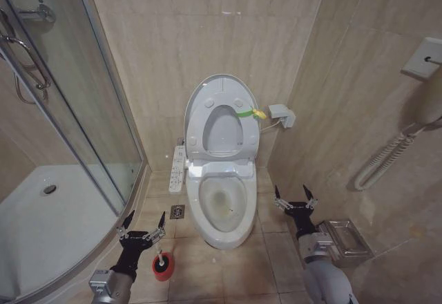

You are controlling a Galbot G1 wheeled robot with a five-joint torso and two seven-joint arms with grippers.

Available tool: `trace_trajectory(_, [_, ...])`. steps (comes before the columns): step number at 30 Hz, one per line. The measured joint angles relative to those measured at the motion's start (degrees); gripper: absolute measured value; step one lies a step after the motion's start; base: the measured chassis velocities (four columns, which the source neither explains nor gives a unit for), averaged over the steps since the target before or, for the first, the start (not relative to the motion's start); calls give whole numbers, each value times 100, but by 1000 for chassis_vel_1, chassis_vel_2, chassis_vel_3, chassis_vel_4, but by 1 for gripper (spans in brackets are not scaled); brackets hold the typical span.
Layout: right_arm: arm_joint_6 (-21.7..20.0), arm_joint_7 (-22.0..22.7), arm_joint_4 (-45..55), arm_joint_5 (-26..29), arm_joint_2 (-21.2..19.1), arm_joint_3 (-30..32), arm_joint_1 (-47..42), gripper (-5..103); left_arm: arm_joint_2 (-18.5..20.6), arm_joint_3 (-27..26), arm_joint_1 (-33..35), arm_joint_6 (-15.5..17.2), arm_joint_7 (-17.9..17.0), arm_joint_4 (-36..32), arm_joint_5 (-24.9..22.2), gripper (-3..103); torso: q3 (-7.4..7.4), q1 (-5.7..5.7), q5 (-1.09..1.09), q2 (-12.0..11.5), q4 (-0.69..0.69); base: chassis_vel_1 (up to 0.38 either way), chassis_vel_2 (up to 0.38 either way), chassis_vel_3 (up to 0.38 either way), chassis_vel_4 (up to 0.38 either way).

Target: Open the toilet lid, clean the toilet bowl with a toilet brush, close the toilet lid, and flush.

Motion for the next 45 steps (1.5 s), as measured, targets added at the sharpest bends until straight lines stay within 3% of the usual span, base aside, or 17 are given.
trace_trajectory(7, [0,0,0,0,0,0,0,100,22,127,182,137,-85,-274,49,100,0,0,0,0,0,0,0,0,0])
trace_trajectory(19, [0,0,0,0,0,0,0,100,-15,93,382,23,-118,-362,303,100,0,0,0,0,0,0,0,0,0])
trace_trajectory(23, [0,-1,0,0,0,0,0,100,-73,83,452,-360,-120,-249,459,100,0,0,0,0,1,0,0,0,0])
trace_trajectory(37, [0,0,0,0,0,0,0,100,28,132,336,-979,278,246,466,100,0,0,0,0,0,0,0,0,0])
trace_trajectory(45, [0,0,0,0,0,0,0,100,25,172,284,-1011,347,309,484,100,0,0,0,0,0,0,0,0,0])
